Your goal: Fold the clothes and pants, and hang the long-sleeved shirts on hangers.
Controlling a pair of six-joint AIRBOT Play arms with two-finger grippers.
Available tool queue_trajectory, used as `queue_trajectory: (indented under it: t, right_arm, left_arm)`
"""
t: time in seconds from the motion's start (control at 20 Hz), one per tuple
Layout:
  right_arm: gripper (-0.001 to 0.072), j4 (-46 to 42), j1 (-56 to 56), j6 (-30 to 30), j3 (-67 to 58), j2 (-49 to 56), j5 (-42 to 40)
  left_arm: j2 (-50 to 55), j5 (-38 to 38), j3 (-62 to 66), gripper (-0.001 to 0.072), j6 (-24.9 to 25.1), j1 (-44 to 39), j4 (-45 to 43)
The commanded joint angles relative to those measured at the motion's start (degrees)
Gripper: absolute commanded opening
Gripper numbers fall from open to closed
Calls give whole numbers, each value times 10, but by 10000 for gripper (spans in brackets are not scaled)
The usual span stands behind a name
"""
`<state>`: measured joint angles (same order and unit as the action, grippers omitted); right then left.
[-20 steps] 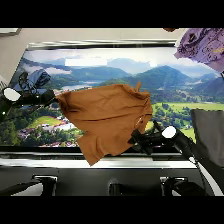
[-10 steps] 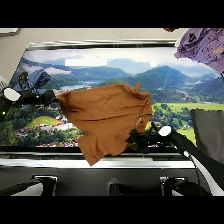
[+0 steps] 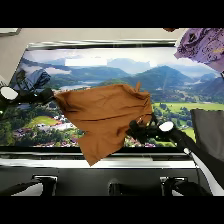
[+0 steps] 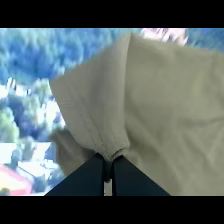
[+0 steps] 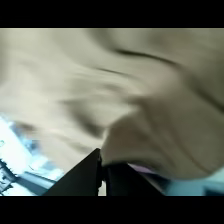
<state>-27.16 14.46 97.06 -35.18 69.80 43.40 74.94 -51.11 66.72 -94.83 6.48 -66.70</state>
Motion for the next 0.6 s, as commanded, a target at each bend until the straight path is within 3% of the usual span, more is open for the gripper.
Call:
queue_trajectory:
  t: [0.0,0.3,0.55]
  right_arm:
    - [32,5,-50,-41,-111,-40,11]
    - [31,-57,-198,-53,-453,-150,108]
    - [32,-151,-253,-25,-644,-228,163]
  left_arm:
    - [-28,-5,65,17,6,16,-23]
    - [-166,-5,267,17,5,49,-99]
    - [-317,-5,306,18,-12,53,-102]
